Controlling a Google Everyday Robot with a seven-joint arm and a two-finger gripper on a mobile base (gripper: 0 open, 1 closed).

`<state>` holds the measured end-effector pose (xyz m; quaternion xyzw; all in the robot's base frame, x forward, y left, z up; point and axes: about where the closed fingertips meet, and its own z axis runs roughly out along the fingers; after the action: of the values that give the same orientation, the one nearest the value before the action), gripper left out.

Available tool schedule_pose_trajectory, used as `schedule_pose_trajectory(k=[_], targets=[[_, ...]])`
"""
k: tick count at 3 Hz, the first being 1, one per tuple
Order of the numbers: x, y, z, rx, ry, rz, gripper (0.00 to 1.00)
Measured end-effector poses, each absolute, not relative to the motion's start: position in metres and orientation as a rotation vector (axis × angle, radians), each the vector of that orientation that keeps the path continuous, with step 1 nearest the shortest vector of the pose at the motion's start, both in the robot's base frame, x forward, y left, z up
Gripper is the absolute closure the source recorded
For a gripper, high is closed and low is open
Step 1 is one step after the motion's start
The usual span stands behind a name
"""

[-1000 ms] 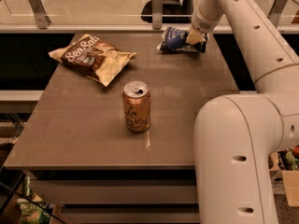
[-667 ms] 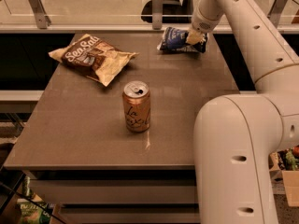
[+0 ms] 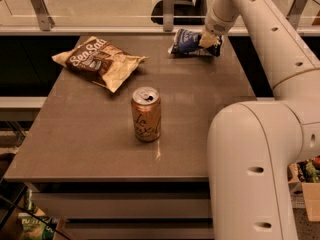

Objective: Pick blue chip bag

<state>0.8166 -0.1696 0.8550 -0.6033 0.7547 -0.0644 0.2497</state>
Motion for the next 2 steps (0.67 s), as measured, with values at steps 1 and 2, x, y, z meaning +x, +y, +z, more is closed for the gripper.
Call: schedule_pose_trajectory(k=[1,2], targets=[[0.8165,-0.1697,0.8551,-1.643,2.055,-0.175,1.0],[0.8165,-0.1697,0.8551,-1.643,2.055,-0.176,1.0]])
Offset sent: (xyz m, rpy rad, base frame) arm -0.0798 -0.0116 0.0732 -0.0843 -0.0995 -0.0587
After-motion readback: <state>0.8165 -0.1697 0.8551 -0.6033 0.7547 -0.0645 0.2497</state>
